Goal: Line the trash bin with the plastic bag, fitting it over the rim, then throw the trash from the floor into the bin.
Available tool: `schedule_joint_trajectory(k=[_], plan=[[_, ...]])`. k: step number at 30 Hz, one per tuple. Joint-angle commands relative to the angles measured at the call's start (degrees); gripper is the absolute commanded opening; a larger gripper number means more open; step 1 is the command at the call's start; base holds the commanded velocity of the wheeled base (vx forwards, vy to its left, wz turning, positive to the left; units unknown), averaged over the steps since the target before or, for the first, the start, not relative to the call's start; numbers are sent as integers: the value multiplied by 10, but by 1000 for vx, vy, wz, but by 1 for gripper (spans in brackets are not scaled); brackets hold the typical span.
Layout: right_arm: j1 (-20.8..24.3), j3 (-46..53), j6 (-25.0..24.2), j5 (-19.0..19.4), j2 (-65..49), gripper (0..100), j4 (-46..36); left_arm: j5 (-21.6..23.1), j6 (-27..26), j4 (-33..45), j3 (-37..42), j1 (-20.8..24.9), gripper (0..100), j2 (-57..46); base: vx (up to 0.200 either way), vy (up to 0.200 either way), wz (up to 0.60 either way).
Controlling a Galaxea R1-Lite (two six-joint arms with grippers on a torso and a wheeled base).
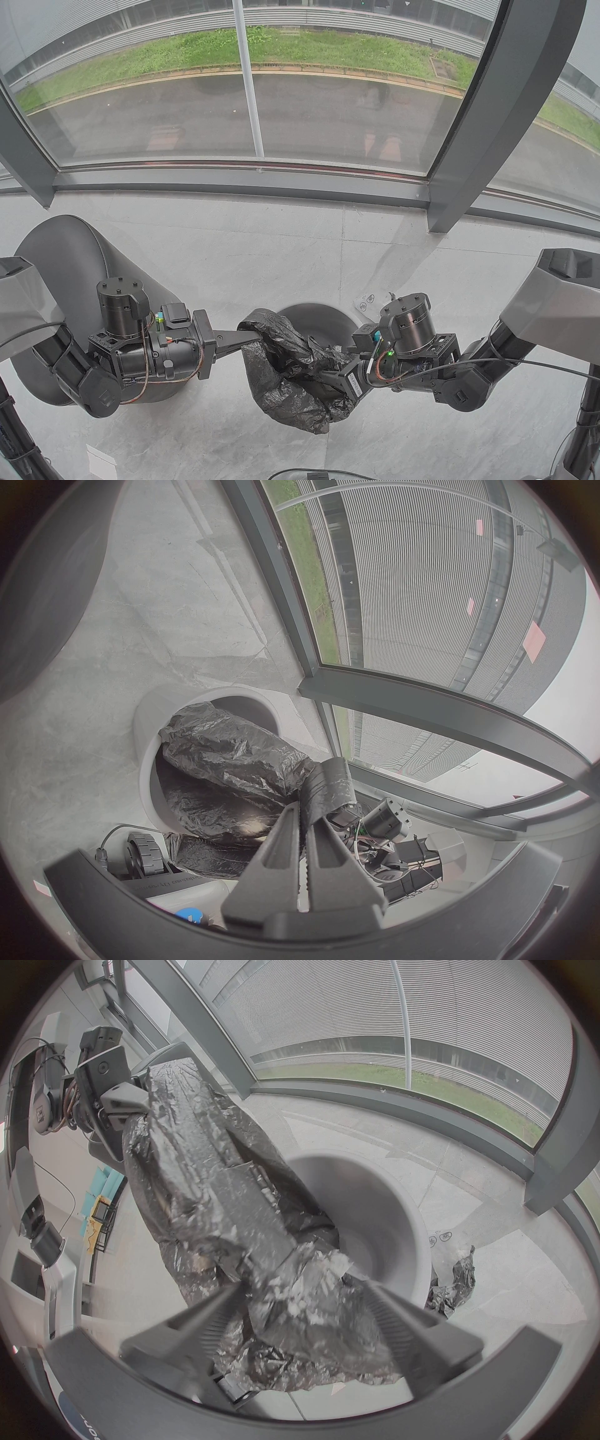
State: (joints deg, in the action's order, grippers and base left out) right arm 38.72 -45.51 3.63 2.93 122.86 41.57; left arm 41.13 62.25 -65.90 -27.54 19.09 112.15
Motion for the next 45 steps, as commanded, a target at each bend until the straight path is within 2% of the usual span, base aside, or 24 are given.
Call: schedule_joint_trajectory(k=[1, 8, 12, 13, 17, 20, 25, 30, 40, 42, 45], plan=[[-4, 2, 0, -2, 19, 0, 27, -1, 0, 0, 2, 0, 0, -4, 0, 0, 0], [-7, 3, -1, -3, 13, 0, 32, -1, -1, 0, 5, 0, 0, -12, 0, 0, 0], [-8, 4, -1, -3, 9, 0, 32, -31, -16, 1, 9, 5, 0, -13, 0, 0, 0], [-8, 7, 0, -4, 8, 0, 32, -71, -56, 1, 12, 9, 0, -8, 0, 0, 0], [-15, 6, 0, -4, -2, 0, 33, -185, -176, 9, 13, 27, 0, 3, 0, 0, 0], [-19, 3, 2, -4, -8, 0, 33, -229, -222, 12, 12, 37, 0, 4, 0, 0, 0], [-22, 2, 3, -4, -10, 0, 33, -239, -307, 42, 5, 38, 0, 3, 0, 0, 0], [-33, -4, 4, -4, -12, 0, 33, -234, -368, 76, -19, 38, 0, 10, 0, 0, 0], [-73, -59, 5, -9, -2, 0, 33, -237, -434, 192, -83, 33, 0, 10, 0, 0, 0], [-74, -60, 5, -10, -2, 0, 33, -237, -435, 193, -84, 33, 0, 10, 0, 0, 0], [-79, -71, 9, -20, 12, 0, 33, -237, -464, 207, -97, 30, 0, 15, 0, 0, 0]])
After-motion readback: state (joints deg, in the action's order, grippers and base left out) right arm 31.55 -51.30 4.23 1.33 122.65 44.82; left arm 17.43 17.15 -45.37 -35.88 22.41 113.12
